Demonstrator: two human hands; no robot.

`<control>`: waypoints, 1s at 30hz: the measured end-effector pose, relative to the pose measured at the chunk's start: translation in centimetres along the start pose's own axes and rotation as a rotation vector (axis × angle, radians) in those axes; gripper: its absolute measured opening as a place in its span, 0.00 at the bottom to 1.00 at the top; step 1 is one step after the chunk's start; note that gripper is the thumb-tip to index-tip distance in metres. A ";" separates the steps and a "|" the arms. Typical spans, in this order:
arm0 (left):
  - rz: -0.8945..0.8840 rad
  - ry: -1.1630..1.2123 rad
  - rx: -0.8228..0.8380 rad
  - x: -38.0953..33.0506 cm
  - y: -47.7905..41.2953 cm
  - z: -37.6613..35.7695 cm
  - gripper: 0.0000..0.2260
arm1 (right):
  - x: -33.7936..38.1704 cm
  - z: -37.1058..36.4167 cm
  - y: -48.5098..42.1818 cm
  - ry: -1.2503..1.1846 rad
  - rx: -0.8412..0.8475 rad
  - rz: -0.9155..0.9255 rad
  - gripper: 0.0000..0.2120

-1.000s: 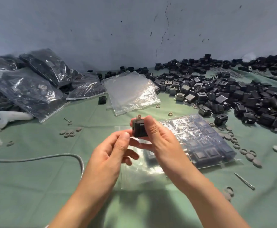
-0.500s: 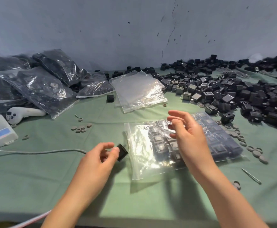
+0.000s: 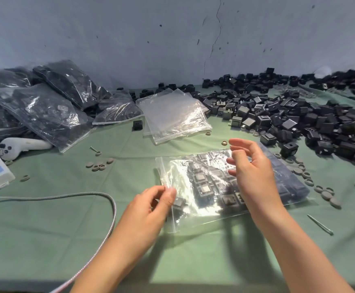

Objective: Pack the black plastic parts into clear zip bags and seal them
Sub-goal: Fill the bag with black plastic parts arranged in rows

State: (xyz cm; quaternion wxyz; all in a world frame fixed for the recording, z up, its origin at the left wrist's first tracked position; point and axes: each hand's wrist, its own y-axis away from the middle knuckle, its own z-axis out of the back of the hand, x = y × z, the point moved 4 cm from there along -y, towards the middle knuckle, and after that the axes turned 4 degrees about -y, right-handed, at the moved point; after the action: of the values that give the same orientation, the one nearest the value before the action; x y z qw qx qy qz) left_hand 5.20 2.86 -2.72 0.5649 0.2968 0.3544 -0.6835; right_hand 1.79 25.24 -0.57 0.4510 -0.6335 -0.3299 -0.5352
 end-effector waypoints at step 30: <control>0.051 0.116 0.108 -0.9 0.6 -2.9 0.11 | -0.1 0.0 0.1 0.110 0.049 0.060 0.11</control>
State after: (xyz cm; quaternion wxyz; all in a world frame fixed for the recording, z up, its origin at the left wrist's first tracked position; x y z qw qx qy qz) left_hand 5.95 5.68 -3.70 0.5437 0.3750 0.3414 -0.6687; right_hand 1.83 25.21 -0.64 0.4999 -0.6013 -0.2984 -0.5473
